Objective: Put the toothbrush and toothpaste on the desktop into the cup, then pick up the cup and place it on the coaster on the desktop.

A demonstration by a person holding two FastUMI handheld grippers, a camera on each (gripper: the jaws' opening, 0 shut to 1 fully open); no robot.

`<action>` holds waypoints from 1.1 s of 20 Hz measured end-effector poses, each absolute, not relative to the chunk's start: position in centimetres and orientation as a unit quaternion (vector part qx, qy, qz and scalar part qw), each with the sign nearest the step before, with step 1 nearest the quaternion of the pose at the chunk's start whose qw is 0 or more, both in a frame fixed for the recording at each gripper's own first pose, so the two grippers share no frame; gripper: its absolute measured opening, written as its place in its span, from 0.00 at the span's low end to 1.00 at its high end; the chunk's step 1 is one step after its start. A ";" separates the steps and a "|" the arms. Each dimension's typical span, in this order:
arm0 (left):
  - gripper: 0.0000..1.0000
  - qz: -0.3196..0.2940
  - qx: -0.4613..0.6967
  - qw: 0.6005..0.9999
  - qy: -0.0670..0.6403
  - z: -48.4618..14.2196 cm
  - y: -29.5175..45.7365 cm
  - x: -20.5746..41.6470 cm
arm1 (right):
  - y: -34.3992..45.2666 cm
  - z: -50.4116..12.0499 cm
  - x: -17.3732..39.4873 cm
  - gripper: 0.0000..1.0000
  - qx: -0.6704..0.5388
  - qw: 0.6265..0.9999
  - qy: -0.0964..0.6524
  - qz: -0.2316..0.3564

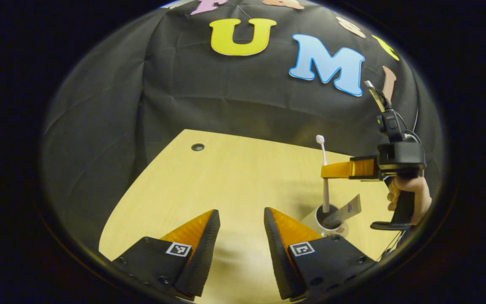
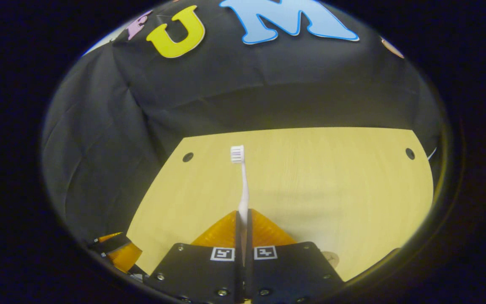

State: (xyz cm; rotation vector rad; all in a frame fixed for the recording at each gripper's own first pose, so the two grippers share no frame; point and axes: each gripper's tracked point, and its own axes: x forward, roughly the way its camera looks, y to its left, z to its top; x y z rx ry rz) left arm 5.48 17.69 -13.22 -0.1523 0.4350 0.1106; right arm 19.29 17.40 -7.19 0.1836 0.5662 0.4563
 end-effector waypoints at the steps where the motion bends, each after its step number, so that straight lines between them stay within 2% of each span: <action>1: 0.66 0.053 -0.077 0.972 0.216 -13.2 17.6 5.4 | 17.5 -7.2 19.3 0.02 0.085 0.930 0.273 0.229; 10: 0.65 0.045 -0.065 0.970 0.230 -14.1 16.4 4.3 | 17.3 -7.1 19.4 0.03 0.056 0.940 0.229 0.248; 20: 0.65 0.049 -0.066 0.966 0.244 -15.6 15.8 1.6 | 17.0 -6.1 19.4 0.05 0.010 0.955 0.193 0.224; 21: 0.70 0.049 -0.068 0.966 0.245 -15.7 15.8 1.8 | 16.9 -5.6 19.2 0.06 0.012 0.954 0.195 0.226; 22: 0.66 0.048 -0.069 0.966 0.247 -15.8 15.7 1.9 | 16.8 -5.3 19.0 0.07 0.014 0.954 0.195 0.228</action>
